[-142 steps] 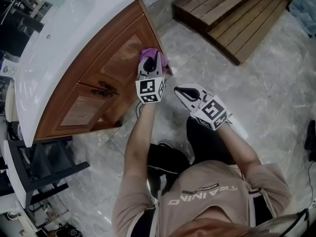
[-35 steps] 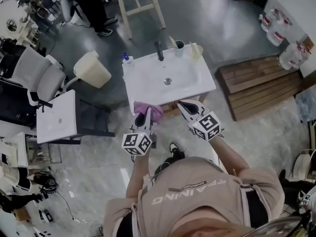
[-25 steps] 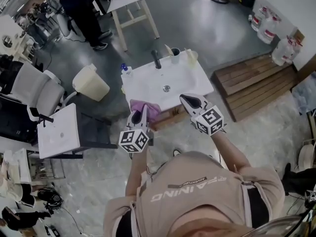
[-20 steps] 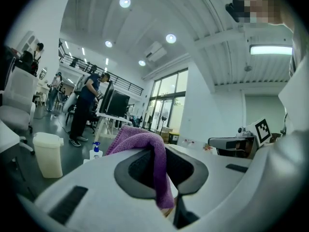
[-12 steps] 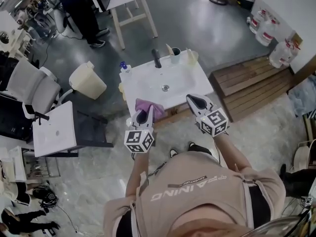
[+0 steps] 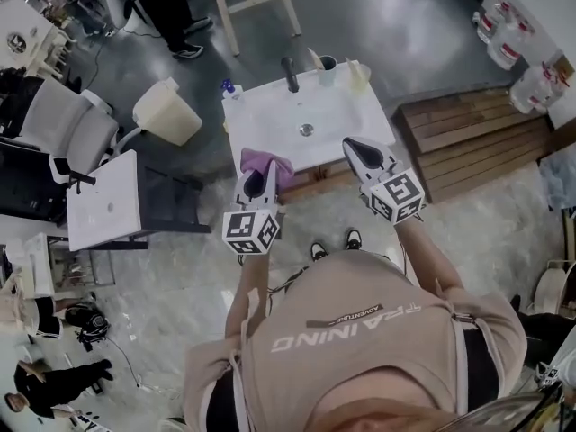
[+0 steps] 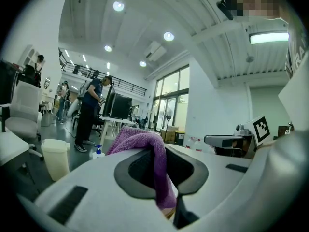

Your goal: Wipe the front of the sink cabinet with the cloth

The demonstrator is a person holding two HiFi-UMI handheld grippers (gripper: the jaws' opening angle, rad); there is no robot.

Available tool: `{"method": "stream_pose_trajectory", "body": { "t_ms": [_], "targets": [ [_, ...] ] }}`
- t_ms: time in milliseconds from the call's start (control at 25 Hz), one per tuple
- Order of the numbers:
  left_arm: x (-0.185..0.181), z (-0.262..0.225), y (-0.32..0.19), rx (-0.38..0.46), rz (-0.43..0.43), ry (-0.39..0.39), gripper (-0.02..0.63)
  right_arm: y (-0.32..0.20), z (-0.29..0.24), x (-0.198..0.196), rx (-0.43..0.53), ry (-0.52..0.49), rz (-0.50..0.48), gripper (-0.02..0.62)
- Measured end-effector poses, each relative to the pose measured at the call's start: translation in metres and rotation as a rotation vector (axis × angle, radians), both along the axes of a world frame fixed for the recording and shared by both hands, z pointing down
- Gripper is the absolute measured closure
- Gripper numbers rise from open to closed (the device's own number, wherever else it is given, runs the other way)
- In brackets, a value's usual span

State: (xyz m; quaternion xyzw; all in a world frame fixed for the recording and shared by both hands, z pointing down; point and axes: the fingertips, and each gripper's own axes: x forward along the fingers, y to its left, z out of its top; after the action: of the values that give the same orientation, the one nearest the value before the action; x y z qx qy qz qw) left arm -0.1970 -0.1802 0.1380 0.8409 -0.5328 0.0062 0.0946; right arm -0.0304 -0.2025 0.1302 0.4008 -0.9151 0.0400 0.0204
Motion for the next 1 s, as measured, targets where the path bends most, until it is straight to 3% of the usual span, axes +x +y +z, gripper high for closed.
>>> {"method": "stream_pose_trajectory", "body": {
  "t_ms": [240,600,1000],
  "targets": [
    [0.008,-0.003,-0.003,0.005,-0.040,-0.010,0.569,0.004,0.011,0.016,-0.023,0.016,-0.016,0.584],
    [0.026,-0.001,0.009,0.027,-0.058,-0.045,0.569,0.010,0.005,0.027,0.020,0.042,-0.027,0.584],
    [0.021,0.000,0.009,0.044,-0.084,-0.029,0.569,0.013,0.004,0.028,0.004,-0.005,-0.015,0.584]
  ]
}}
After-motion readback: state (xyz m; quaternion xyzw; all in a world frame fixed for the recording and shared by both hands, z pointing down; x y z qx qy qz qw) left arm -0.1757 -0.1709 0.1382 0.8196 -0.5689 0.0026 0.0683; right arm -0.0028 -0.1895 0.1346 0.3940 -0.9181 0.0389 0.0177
